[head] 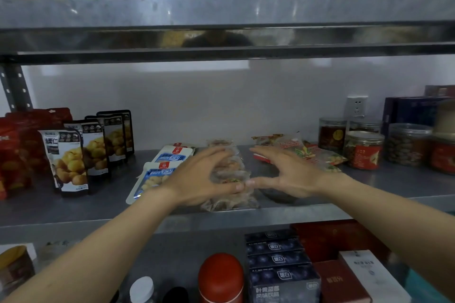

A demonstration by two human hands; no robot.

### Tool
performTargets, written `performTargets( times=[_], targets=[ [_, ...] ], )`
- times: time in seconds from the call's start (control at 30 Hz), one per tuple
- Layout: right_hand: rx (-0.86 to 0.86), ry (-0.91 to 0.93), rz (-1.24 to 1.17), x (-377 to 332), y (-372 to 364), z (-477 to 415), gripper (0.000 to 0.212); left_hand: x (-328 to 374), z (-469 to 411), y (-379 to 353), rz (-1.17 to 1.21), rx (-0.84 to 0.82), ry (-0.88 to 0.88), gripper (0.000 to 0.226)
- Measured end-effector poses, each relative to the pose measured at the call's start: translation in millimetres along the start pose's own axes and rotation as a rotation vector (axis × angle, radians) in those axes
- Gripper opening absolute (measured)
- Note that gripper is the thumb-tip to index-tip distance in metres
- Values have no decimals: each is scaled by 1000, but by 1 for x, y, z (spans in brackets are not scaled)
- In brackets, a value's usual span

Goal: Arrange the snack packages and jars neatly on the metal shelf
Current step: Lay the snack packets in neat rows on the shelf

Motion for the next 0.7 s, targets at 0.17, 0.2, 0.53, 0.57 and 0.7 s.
performTargets(
  times=[0.17, 0.2, 0.53, 0.57, 0.7],
  targets=[
    [145, -65, 284, 21, 25, 9, 89, 14, -16, 2, -101, 12, -17, 92],
    [150, -79, 325, 24, 28, 11, 88, 19, -20, 0, -110, 9, -25, 92],
    [133, -143, 395, 60, 54, 22, 80, 58, -62, -20, -161, -56, -80, 90],
    [130, -144, 373, 67, 58, 18, 78, 62, -69, -22, -173, -51, -83, 89],
    [141, -220, 217, 112, 70, -8, 85, 71, -104, -28, -167, -46, -18, 79]
  ],
)
Point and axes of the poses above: each hand's wrist, its own z-axis away from the middle knuckle, its own y-axis out of the back of the hand, x = y × z, the point moved 7 cm from there along -z, towards the middle knuckle, and after that the axes turned 6 degrees about -z, right-handed, at the moved point
